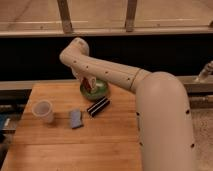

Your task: Place the pepper in the ceramic cup

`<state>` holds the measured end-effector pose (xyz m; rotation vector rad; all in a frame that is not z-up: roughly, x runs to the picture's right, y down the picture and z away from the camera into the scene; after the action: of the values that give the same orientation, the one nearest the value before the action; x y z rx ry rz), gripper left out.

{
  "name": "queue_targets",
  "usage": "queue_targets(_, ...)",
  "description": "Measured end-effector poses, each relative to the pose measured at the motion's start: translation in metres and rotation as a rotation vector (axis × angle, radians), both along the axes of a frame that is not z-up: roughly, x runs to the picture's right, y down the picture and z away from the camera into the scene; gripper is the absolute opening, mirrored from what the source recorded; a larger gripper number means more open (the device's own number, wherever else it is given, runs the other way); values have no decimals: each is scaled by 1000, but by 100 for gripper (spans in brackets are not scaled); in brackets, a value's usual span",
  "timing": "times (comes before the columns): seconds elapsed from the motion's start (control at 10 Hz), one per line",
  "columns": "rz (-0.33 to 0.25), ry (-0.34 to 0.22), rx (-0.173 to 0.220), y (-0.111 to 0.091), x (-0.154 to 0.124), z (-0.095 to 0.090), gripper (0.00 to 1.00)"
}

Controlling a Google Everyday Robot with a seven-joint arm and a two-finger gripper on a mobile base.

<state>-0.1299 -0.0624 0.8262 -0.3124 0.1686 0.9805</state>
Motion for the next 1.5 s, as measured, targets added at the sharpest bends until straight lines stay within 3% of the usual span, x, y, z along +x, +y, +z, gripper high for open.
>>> queue_targets(0.2,-43,-16,2,-4,-15,-5,0)
queue_targets(0.6,-189,-62,4,2,-61,-30,0)
queue_targets(0.9,-249,-92,18,5,-82,-46,0)
queue_targets(1.3,-246,-151,58,-7,-100,-66,0)
queue_targets(1.5,-154,-164,56,-15,-105,-69,0)
